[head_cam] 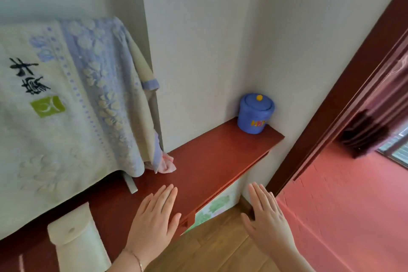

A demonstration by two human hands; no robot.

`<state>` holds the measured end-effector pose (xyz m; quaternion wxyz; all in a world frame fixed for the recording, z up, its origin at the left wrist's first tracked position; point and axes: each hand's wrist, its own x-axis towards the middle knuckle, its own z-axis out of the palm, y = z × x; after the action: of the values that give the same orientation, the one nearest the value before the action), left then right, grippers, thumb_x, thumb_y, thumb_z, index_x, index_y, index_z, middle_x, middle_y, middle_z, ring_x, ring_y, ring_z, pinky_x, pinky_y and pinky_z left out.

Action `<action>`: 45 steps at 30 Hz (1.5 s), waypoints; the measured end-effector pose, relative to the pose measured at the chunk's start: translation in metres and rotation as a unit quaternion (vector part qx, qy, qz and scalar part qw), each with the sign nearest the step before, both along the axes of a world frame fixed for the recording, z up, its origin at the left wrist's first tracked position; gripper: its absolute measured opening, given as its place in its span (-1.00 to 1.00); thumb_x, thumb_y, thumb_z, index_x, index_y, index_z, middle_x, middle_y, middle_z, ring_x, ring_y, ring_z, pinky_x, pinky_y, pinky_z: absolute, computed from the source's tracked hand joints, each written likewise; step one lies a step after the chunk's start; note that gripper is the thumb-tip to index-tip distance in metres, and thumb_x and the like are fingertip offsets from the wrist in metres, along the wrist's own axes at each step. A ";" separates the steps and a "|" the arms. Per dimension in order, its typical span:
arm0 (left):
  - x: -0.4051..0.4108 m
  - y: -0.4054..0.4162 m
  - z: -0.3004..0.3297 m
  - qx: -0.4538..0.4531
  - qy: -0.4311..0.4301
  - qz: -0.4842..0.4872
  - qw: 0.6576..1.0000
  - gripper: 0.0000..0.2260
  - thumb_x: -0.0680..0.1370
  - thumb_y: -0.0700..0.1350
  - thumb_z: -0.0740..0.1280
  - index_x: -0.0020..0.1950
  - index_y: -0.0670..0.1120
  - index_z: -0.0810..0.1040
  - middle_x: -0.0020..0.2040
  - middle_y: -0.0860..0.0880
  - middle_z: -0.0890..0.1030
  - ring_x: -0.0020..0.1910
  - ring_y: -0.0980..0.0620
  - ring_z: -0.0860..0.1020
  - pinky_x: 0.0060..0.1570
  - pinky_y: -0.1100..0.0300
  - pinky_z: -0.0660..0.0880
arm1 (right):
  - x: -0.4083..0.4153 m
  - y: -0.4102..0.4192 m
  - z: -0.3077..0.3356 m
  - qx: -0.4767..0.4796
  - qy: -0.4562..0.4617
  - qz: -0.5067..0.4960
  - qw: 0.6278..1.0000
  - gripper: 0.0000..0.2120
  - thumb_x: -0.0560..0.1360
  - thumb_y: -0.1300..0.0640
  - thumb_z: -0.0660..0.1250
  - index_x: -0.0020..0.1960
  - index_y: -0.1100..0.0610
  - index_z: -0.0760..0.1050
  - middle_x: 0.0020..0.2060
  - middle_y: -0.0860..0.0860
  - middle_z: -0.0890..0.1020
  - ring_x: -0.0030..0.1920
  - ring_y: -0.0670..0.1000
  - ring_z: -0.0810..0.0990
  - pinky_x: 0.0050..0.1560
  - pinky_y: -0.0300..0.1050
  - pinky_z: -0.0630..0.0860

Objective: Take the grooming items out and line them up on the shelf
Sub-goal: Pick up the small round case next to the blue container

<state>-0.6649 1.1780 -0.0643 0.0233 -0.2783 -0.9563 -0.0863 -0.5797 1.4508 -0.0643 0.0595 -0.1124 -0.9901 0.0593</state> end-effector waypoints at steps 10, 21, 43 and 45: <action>-0.032 0.091 0.028 0.021 0.040 -0.027 0.999 -0.44 0.59 0.16 -0.10 0.24 -0.13 0.53 0.21 -0.03 0.57 0.23 0.03 0.46 0.20 0.15 0.26 | -0.005 0.085 0.018 -0.009 0.061 -0.023 0.998 -0.34 0.29 -0.08 0.29 0.32 0.21 0.44 0.25 0.08 0.55 0.33 -0.01 0.28 0.40 -0.18 -0.07; -0.061 0.170 0.020 0.021 0.008 -0.009 1.000 -0.41 0.58 0.18 -0.15 0.21 -0.09 0.55 0.14 0.01 0.61 0.13 0.05 0.57 0.05 0.13 0.51 | -0.042 0.176 0.008 0.015 0.036 -0.004 0.999 -0.28 0.20 -0.12 0.51 0.28 0.17 0.49 0.20 0.03 0.59 0.22 0.04 0.55 0.22 -0.10 0.35; -0.262 0.285 0.015 0.067 0.017 0.008 0.998 -0.37 0.58 0.21 -0.16 0.11 -0.08 0.61 0.01 -0.03 0.67 -0.04 0.00 0.64 0.04 0.12 0.28 | -0.295 0.248 0.062 -0.135 0.013 0.020 0.991 -0.15 0.30 -0.30 -0.15 0.50 0.08 0.08 0.49 0.00 0.18 0.48 -0.05 0.15 0.41 -0.26 0.07; -0.275 0.290 0.013 0.061 0.008 -0.001 0.998 -0.39 0.58 0.20 -0.15 0.13 -0.09 0.60 0.02 -0.03 0.66 -0.01 -0.01 0.63 0.06 0.12 0.28 | -0.314 0.252 0.062 -0.126 0.002 0.023 0.992 -0.13 0.29 -0.30 -0.20 0.51 0.10 0.06 0.50 0.01 0.14 0.48 -0.06 0.12 0.41 -0.29 0.01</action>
<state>-0.9395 1.4684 -0.0515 0.0482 -0.2783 -0.9487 -0.1420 -0.8937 1.7031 -0.0018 0.0456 -0.0958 -0.9769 0.1857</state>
